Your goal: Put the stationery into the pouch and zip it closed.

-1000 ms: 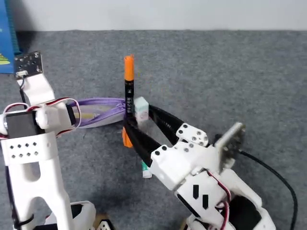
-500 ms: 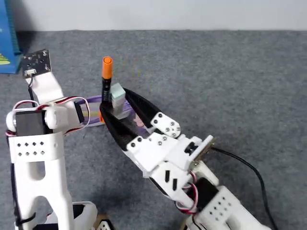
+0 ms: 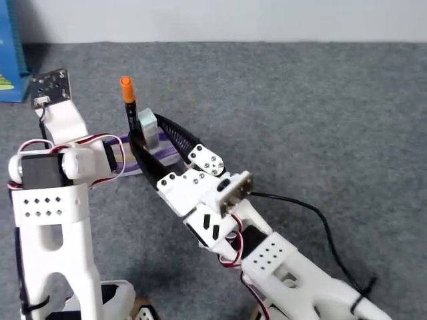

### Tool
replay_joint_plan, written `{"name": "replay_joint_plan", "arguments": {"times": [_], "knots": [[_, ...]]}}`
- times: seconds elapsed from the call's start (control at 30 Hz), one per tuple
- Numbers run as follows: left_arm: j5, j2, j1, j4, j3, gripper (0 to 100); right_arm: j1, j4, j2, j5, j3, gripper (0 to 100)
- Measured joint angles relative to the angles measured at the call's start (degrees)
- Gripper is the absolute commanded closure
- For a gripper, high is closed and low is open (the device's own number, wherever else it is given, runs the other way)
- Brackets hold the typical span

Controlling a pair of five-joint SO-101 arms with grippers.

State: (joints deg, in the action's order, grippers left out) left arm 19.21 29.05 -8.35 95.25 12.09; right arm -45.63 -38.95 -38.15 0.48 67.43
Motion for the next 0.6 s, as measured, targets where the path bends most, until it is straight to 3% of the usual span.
{"name": "replay_joint_plan", "arguments": {"times": [0.17,0.4,0.6], "knots": [[0.0,0.0,0.0,-0.09,0.09,99,0.18,-4.48,2.81,0.62,3.08,98.1],[0.0,-0.09,0.35,-0.09,0.09,99,-0.09,-6.24,1.85,8.18,7.38,76.9],[0.0,-0.09,0.44,-0.09,0.09,99,-0.09,-6.33,1.76,10.64,8.0,76.7]]}}
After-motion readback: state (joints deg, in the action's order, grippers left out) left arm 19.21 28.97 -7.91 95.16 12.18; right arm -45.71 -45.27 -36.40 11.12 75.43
